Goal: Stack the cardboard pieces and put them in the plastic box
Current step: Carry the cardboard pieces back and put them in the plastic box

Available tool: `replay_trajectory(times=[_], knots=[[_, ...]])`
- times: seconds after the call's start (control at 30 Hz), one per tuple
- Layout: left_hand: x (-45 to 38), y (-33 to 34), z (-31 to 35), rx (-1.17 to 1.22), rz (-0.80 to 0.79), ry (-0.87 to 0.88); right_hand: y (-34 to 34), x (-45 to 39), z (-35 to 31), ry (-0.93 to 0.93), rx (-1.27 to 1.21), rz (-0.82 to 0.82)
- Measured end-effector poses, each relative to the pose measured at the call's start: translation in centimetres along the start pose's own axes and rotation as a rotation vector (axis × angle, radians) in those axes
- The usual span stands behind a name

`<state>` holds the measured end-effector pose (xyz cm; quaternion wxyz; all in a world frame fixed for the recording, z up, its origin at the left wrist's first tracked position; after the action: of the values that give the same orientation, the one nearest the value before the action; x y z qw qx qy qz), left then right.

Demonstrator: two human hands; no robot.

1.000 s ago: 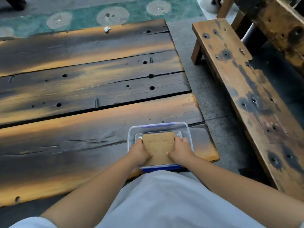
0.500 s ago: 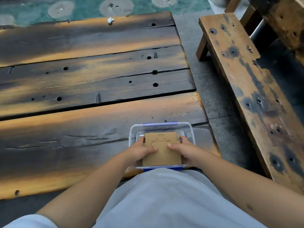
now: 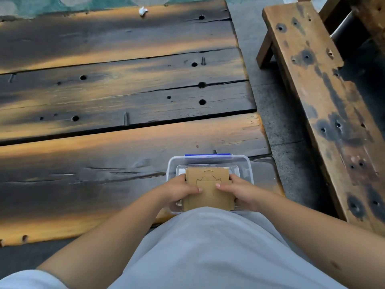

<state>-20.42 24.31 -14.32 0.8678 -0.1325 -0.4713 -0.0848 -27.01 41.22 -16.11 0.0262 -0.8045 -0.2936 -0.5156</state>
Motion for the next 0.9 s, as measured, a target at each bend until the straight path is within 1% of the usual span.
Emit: replay_trajectory(times=[0.07,0.1,0.23,0.3,0.37,0.53,0.7,0.77,0.9], knots=[[-0.3,-0.3,0.5,-0.116,0.041,0.012,0.1,-0.2,-0.2,-0.017,0.060,0.006],[-0.5,-0.3,0.6,-0.137,0.042,0.011,0.2,-0.3,-0.5,-0.035,0.095,0.015],[-1.0,-0.1,0.2,-0.114,-0.046,-0.024,0.1,-0.7,-1.4,-0.077,0.212,0.049],[-1.2,-0.2,0.2,-0.151,-0.057,-0.035,-0.1,-0.9,-1.8,-0.099,0.312,0.079],[-1.3,-0.4,0.1,-0.167,-0.061,-0.047,-0.1,-1.2,-1.9,-0.096,0.372,0.062],[-1.2,-0.2,0.0,-0.126,-0.137,-0.064,0.2,-1.4,-1.6,-0.004,0.318,-0.047],[-1.5,0.0,-0.1,-0.105,-0.197,-0.087,0.2,-1.4,-2.0,0.004,0.372,-0.046],[-1.6,-0.6,0.3,-0.079,-0.163,-0.084,0.2,-1.5,-2.7,-0.019,0.387,-0.039],[-2.4,-2.6,1.6,-0.036,0.038,-0.055,0.4,-1.9,-5.4,-0.130,0.423,-0.012]])
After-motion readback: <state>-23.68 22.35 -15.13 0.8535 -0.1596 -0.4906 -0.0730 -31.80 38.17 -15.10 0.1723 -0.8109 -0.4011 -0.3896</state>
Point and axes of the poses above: each hand's wrist, its own x-axis away from the middle knuckle, its own y-axis out of the palm, z = x × y, the point moved 10 cm from there along -x, towards the middle knuckle, and after that the axes turned 13 degrees about -x, right-handed, at the moved point
